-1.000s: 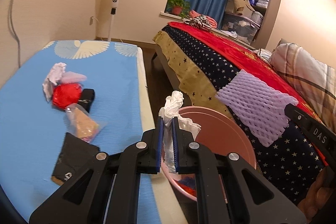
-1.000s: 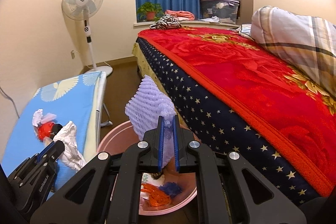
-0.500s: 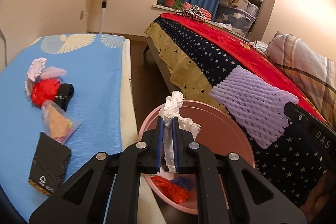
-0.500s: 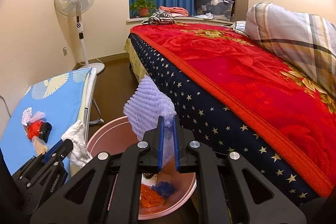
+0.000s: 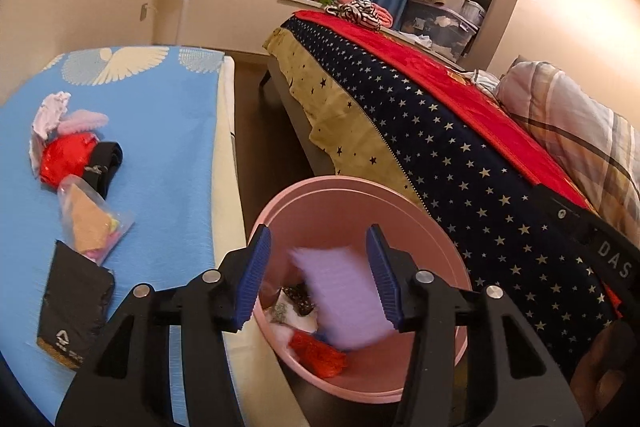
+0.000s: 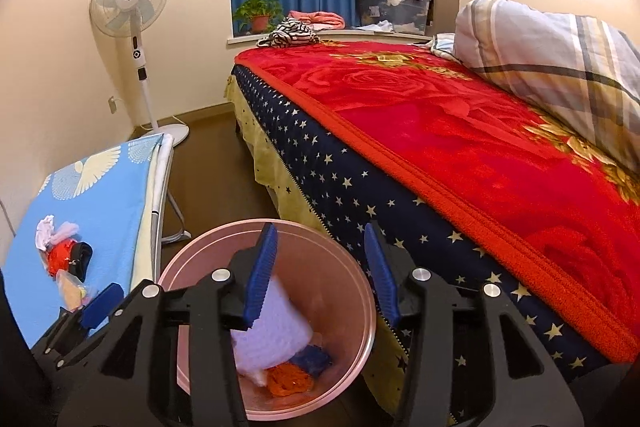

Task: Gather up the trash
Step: 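Open the right gripper over the pink bin while the left opens, dropping the tissue, then grasp the black printed plastic bag on the mattress with the left gripper, then grasp the clear bag of brown crumbs with the right gripper while the left holds the black bag, then carry the clear bag over the pink bin with the right gripper while the left drops the black bag in, then move both open grippers back to the remaining trash on the mattress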

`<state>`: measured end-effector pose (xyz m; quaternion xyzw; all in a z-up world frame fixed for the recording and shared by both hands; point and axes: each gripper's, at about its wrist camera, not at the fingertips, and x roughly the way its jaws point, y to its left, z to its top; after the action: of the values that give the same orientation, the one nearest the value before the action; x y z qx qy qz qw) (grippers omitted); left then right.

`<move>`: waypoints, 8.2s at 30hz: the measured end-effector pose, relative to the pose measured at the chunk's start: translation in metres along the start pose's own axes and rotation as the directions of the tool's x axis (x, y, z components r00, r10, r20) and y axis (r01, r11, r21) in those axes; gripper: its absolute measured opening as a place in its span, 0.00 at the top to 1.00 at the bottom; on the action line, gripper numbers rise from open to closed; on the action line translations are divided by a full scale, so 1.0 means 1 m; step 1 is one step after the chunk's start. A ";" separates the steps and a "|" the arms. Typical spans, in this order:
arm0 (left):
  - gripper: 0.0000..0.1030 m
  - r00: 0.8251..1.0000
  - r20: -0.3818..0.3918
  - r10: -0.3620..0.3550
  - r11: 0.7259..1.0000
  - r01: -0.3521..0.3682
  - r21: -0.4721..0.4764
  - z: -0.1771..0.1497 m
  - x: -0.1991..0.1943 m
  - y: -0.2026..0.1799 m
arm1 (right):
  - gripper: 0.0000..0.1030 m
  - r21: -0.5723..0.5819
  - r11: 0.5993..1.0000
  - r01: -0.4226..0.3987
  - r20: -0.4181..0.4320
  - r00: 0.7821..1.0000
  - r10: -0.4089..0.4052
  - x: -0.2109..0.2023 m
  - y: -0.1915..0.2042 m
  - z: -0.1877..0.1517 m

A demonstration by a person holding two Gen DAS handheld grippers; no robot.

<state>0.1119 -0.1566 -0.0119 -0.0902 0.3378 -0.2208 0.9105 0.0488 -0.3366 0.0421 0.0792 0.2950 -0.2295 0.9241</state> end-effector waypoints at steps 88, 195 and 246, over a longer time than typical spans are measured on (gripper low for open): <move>0.44 0.877 -0.008 0.480 0.860 -0.472 -0.191 -0.012 -0.095 0.194 | 0.77 -0.184 0.780 -0.599 -0.314 0.787 0.530 0.046 0.243 -0.084; 0.30 0.995 0.041 0.090 0.991 -0.094 0.091 -0.006 -0.011 0.002 | 0.45 0.057 0.998 -0.021 -0.047 0.999 0.024 0.014 -0.006 -0.001; 0.63 0.886 0.188 0.424 0.904 -0.401 -0.148 0.018 -0.087 0.168 | 0.61 -0.052 0.868 -0.493 -0.082 0.869 0.488 0.031 0.167 -0.034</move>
<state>0.1226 0.0328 -0.0009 -0.0873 0.2594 0.0070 0.9618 0.1325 -0.1911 -0.0012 0.1262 0.3038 0.0261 0.9440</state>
